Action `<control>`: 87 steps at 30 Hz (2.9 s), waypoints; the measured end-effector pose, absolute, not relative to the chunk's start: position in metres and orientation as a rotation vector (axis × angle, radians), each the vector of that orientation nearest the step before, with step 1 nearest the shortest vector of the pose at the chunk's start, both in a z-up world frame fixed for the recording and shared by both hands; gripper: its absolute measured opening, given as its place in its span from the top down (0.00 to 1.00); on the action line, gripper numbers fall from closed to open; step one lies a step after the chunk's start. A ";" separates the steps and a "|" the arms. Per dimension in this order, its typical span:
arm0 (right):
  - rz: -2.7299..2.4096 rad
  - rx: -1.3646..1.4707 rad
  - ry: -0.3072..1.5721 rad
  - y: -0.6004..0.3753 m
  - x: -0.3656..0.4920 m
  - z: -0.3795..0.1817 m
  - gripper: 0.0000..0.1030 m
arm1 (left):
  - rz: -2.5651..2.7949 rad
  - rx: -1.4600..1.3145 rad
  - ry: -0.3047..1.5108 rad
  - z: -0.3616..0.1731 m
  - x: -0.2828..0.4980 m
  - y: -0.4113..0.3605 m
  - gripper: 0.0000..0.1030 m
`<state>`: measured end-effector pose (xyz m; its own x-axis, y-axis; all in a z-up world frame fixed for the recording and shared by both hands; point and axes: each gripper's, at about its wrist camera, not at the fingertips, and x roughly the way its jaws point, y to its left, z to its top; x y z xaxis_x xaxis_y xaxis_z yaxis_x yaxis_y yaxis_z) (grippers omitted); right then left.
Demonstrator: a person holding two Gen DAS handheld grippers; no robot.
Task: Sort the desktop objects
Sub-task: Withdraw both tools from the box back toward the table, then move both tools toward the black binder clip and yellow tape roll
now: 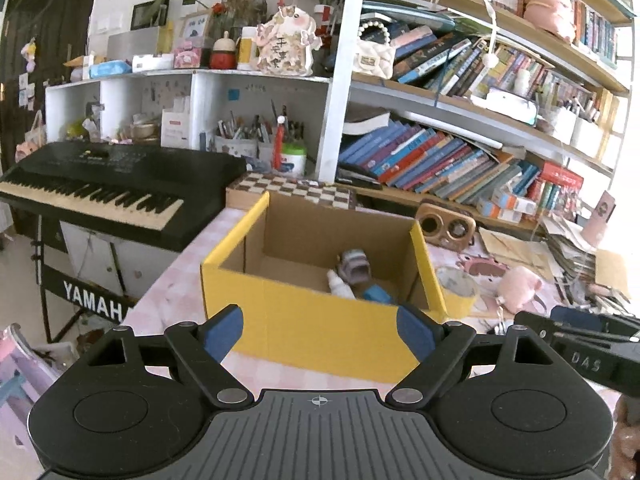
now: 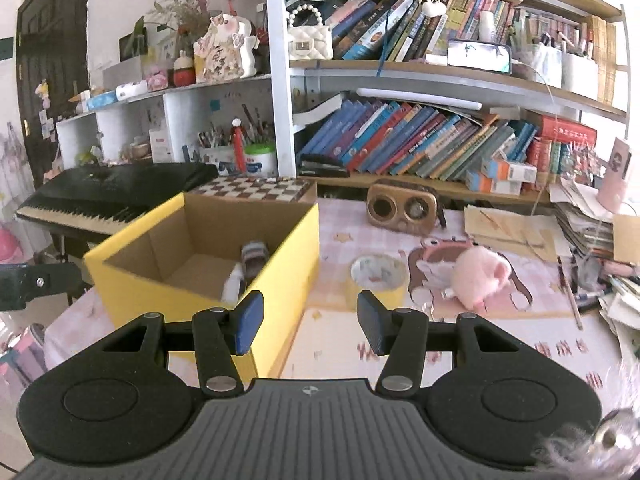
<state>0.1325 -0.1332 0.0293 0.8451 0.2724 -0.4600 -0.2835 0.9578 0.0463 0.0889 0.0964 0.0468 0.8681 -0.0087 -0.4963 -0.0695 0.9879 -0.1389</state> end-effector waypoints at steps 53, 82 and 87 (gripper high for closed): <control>0.092 0.025 0.748 -0.180 0.040 -0.024 0.40 | -0.272 -0.099 0.769 -0.010 0.061 0.024 0.16; 0.053 0.031 0.805 -0.272 0.117 -0.033 0.39 | -0.317 -0.096 0.794 -0.017 0.140 -0.075 0.16; 0.098 0.019 0.800 -0.285 0.145 -0.032 0.39 | -0.267 -0.095 0.753 -0.011 0.165 -0.086 0.16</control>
